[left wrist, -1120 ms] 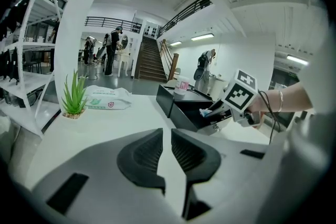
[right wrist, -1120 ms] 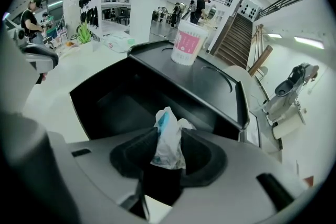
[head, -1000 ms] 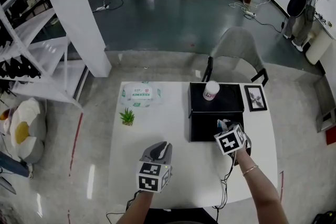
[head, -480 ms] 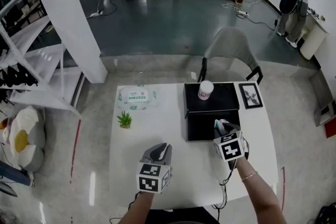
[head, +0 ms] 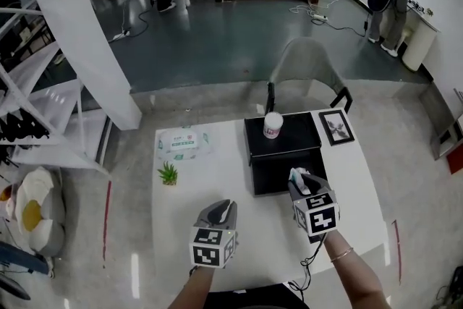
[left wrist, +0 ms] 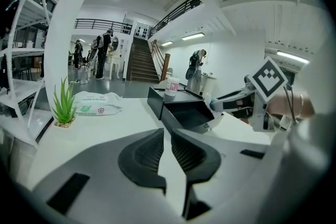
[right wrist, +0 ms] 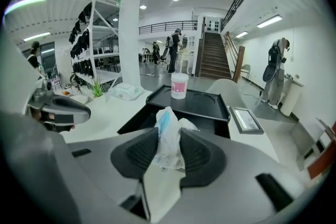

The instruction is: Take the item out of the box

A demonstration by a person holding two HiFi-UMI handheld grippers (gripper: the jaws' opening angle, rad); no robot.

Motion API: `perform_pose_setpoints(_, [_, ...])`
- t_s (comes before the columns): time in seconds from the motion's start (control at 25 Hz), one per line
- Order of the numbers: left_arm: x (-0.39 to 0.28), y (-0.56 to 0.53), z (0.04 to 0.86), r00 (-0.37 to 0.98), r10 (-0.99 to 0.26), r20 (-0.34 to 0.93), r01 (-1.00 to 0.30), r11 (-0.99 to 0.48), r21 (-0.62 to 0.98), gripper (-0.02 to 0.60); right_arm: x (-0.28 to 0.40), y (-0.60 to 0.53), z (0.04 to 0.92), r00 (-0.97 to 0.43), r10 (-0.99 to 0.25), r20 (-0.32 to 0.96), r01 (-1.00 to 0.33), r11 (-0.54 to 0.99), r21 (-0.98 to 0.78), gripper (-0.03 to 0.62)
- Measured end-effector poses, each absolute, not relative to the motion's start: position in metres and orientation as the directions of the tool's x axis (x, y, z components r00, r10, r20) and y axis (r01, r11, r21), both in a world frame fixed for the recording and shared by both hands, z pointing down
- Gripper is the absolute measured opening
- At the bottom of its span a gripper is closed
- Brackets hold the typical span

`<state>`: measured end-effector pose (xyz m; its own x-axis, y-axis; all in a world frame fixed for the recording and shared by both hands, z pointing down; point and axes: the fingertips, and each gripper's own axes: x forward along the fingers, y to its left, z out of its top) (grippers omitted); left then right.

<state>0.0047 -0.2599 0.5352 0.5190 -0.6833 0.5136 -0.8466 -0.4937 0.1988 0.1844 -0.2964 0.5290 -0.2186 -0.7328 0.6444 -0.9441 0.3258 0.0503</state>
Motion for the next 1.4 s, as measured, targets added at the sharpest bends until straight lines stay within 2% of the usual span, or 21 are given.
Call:
perform_pose_setpoints(0.96, [0.030,-0.246,0.525,0.593,-0.640,0.488,-0.787,-0.588,0.185,0.035,0.182,-0.224,0.493,-0.240,-0.854,0.461,-0.964,0.153,-0.217,0.118])
perform_pose_setpoints(1.4, [0.033,-0.241,0.520,0.604,-0.643,0.471,-0.779,-0.601,0.178,0.035,0.182,-0.199,0.493,-0.213,-0.867,0.451,-0.966,0.116,-0.233,0.114])
